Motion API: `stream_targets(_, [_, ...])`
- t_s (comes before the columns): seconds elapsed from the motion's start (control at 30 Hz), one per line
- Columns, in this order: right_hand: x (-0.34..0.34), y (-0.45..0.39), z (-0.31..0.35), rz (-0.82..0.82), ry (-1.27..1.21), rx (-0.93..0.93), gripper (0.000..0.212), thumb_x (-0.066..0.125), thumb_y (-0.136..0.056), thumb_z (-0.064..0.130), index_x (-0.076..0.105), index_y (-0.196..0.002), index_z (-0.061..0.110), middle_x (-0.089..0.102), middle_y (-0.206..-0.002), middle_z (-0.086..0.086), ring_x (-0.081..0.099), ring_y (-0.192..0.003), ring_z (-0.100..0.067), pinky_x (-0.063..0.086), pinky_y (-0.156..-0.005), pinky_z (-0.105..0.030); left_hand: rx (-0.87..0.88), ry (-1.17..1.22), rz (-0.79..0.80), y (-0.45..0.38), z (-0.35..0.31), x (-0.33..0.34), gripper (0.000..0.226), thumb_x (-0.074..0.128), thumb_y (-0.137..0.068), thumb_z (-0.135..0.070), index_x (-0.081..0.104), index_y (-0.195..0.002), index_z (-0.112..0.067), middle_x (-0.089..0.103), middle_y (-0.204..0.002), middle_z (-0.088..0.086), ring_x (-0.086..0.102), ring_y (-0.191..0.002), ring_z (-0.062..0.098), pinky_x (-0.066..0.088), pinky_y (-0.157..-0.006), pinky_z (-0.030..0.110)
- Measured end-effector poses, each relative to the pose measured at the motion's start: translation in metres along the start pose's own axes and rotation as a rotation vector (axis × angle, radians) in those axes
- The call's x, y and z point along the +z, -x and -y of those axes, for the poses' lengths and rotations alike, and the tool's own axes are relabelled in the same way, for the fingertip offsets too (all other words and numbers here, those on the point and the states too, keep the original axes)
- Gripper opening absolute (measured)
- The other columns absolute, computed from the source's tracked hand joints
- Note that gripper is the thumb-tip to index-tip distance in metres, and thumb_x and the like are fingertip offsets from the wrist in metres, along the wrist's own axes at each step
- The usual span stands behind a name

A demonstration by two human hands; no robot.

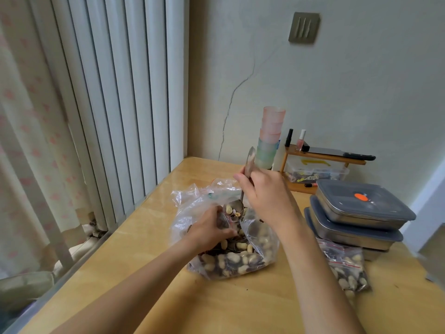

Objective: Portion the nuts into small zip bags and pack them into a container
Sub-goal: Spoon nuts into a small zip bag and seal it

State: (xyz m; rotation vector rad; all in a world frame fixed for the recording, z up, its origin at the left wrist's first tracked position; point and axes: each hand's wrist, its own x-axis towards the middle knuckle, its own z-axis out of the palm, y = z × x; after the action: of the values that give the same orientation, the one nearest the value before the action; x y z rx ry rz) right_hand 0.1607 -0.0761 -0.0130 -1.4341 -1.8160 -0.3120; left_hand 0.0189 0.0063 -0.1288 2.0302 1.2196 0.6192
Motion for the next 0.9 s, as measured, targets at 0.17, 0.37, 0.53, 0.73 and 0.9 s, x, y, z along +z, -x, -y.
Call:
stream_targets(0.17, [-0.002,-0.0003,-0.0009,-0.037,0.024,-0.006,0.022,0.057,-0.105,0.028,0.065,-0.098,0.01,0.066,-0.077,-0.003,0.061,-0.067,-0.023,0.054,-0.061,-0.043,0.001,0.058,-0.028,0.0021,-0.0016,-0.0002,0.08,0.08,-0.082,-0.047,0.038,-0.145,-0.021,0.051,-0.1,-0.02,0.056,-0.097,0.007,0.045,-0.081,0.025])
stream_targets(0.37, [-0.0025,-0.0001,0.0011,0.035,-0.023,-0.008,0.021,0.057,-0.105,0.03,0.065,-0.1,0.011,0.067,-0.081,-0.003,0.064,-0.073,-0.024,0.055,-0.067,-0.046,0.022,0.064,-0.031,0.002,-0.0011,0.0022,0.068,0.078,-0.085,-0.046,0.04,-0.138,-0.026,0.055,-0.097,-0.022,0.054,-0.087,-0.009,0.046,-0.071,0.021])
stream_targets(0.53, [-0.003,-0.0009,0.0009,-0.046,0.045,-0.04,0.021,0.058,-0.104,0.028,0.064,-0.096,0.009,0.064,-0.075,-0.001,0.06,-0.065,-0.022,0.052,-0.058,-0.039,0.026,0.087,-0.055,0.0042,-0.0008,0.0034,0.077,0.078,-0.083,-0.051,0.039,-0.143,-0.023,0.063,-0.111,-0.011,0.061,-0.1,0.008,0.052,-0.087,0.033])
stream_targets(0.73, [-0.0015,0.0005,-0.0021,-0.016,0.058,-0.017,0.024,0.056,-0.105,0.03,0.064,-0.096,0.009,0.065,-0.075,-0.003,0.061,-0.067,-0.024,0.053,-0.062,-0.041,0.02,0.099,-0.028,0.008,0.0007,0.0053,0.061,0.071,-0.09,-0.049,0.034,-0.136,-0.035,0.061,-0.109,-0.017,0.061,-0.094,0.008,0.044,-0.071,0.023])
stream_targets(0.9, [-0.0017,-0.0003,-0.0028,-0.024,-0.021,0.004,0.023,0.057,-0.105,0.03,0.065,-0.096,0.01,0.065,-0.077,0.0,0.061,-0.069,-0.019,0.053,-0.064,-0.042,0.028,0.12,-0.015,0.0089,0.0001,0.0048,0.065,0.073,-0.088,-0.05,0.034,-0.138,-0.035,0.058,-0.115,-0.017,0.06,-0.102,0.01,0.045,-0.081,0.032])
